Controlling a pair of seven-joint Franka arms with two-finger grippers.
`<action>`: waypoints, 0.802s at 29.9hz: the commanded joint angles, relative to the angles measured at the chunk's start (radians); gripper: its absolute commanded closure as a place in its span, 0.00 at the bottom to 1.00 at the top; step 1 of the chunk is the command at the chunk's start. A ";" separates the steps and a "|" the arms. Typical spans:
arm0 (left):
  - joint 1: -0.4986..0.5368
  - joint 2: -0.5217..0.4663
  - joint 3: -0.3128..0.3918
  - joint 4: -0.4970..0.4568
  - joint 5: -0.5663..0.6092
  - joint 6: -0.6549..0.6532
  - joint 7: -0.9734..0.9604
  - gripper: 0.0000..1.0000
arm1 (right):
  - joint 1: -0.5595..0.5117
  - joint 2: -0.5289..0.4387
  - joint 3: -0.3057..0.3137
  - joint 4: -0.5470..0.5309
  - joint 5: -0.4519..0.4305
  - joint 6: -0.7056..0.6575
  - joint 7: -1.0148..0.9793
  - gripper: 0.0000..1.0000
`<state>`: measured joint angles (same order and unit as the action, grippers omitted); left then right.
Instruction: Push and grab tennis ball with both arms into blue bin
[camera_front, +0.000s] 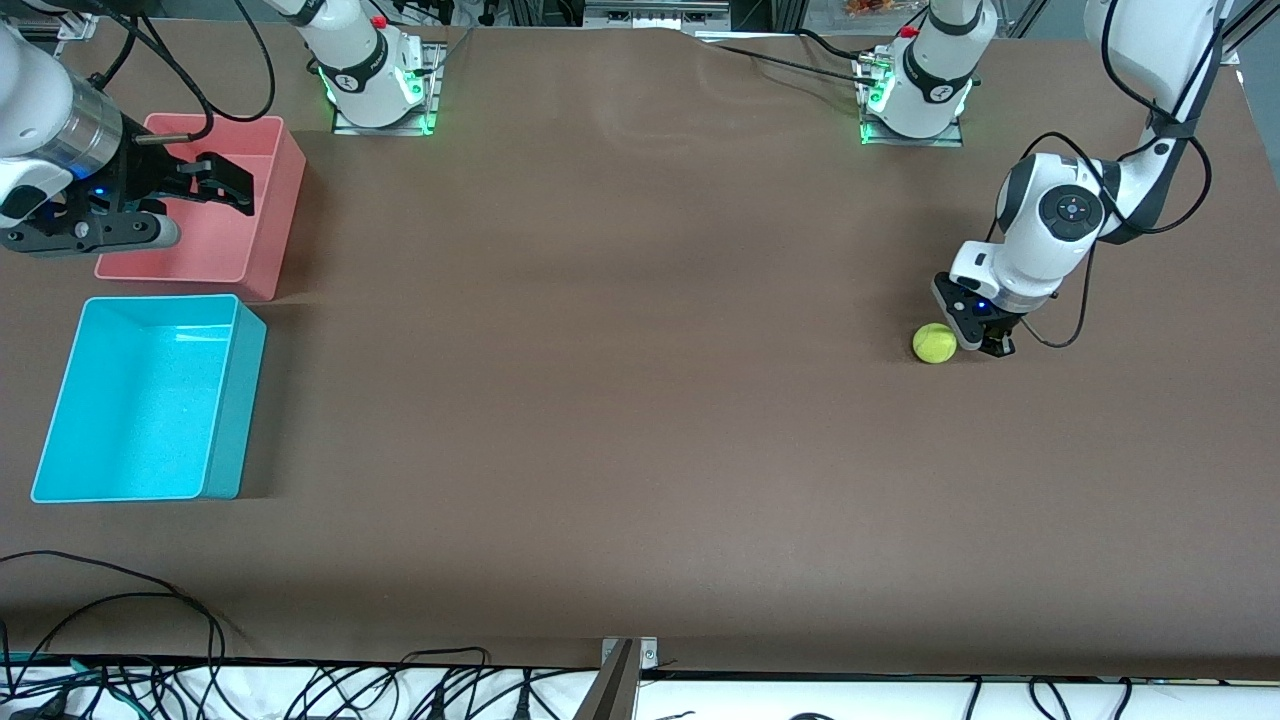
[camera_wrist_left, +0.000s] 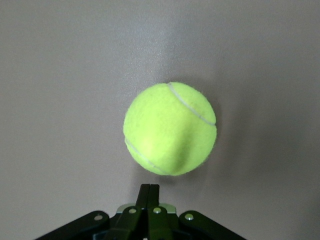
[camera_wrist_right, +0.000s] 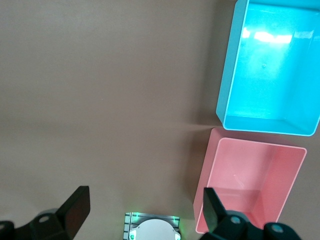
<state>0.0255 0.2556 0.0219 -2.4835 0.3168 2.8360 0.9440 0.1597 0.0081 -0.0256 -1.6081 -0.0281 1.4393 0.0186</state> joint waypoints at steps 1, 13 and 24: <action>-0.130 0.031 -0.010 0.072 -0.056 -0.027 -0.299 1.00 | 0.003 0.006 -0.001 0.023 -0.010 -0.023 0.001 0.00; -0.090 0.002 -0.057 0.258 -0.059 -0.311 -0.237 1.00 | 0.003 0.006 -0.001 0.023 -0.010 -0.023 0.000 0.00; -0.045 -0.028 -0.054 0.247 -0.061 -0.323 -0.172 1.00 | 0.001 0.006 -0.001 0.023 -0.010 -0.023 0.000 0.00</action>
<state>-0.0137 0.2600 -0.0259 -2.2256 0.2896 2.5310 0.7359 0.1596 0.0081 -0.0256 -1.6081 -0.0281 1.4393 0.0186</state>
